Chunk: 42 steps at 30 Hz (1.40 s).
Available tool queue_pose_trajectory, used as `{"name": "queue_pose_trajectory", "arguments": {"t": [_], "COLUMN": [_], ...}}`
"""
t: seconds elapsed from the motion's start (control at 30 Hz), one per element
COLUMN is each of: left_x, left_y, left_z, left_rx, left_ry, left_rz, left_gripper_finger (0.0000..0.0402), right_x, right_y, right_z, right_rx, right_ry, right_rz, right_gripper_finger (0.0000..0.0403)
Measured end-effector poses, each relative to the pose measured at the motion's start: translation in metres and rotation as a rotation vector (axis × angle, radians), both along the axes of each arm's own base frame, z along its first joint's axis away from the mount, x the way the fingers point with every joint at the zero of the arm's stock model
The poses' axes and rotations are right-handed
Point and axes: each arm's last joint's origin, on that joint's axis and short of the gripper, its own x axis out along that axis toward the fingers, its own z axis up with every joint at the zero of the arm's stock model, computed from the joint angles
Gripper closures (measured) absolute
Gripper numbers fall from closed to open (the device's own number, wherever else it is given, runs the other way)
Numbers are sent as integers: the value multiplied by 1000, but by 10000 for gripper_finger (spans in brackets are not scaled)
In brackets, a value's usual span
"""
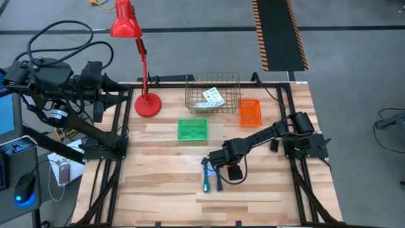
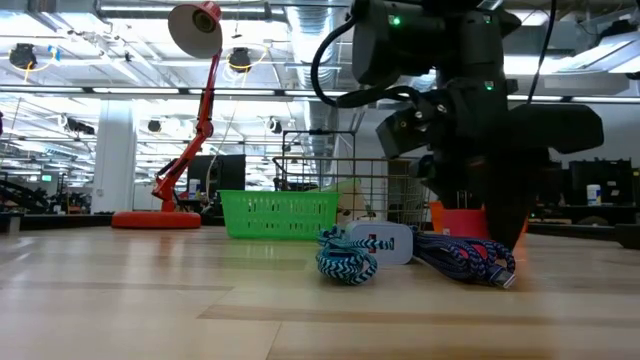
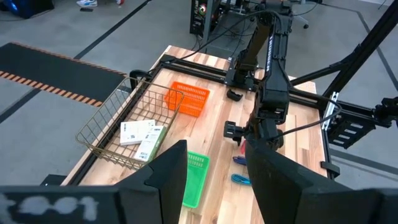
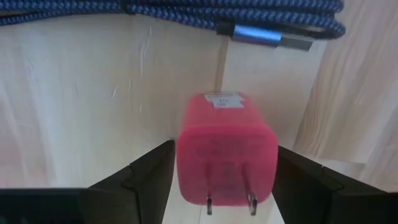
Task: Pick and place items into bin
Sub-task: Put the pink charger adapter into the orange bin
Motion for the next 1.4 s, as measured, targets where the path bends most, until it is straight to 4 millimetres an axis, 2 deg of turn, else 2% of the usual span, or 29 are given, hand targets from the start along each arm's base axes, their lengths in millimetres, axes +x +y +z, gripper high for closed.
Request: {"name": "queue_pose_trajectory", "arguments": {"t": [0.43, 0.57, 0.73, 0.9, 1.17, 1.4], "left_x": [0, 0, 0, 0, 0, 0], "left_y": [0, 0, 0, 0, 0, 0], "left_z": [0, 0, 0, 0, 0, 0], "left_rx": [-8, -8, -7, -7, -7, -6], "left_ry": [-2, -2, -2, -2, -1, -2], "left_rz": [4, 4, 5, 5, 5, 6], "left_gripper_finger": [250, 250, 250, 250, 250, 250], "right_x": [3, 3, 3, -5, -24, -33], "right_y": [-1, -1, -1, -4, -25, -52], "right_z": [0, 0, 1, 3, 14, 29], "right_rx": [1, 0, 4, -3, -117, -256], "right_ry": [-23, -28, -28, 51, 238, 296], "right_rz": [2, 3, 6, 25, -45, -113], "right_gripper_finger": [174, 202, 262, 262, 262, 262]}}
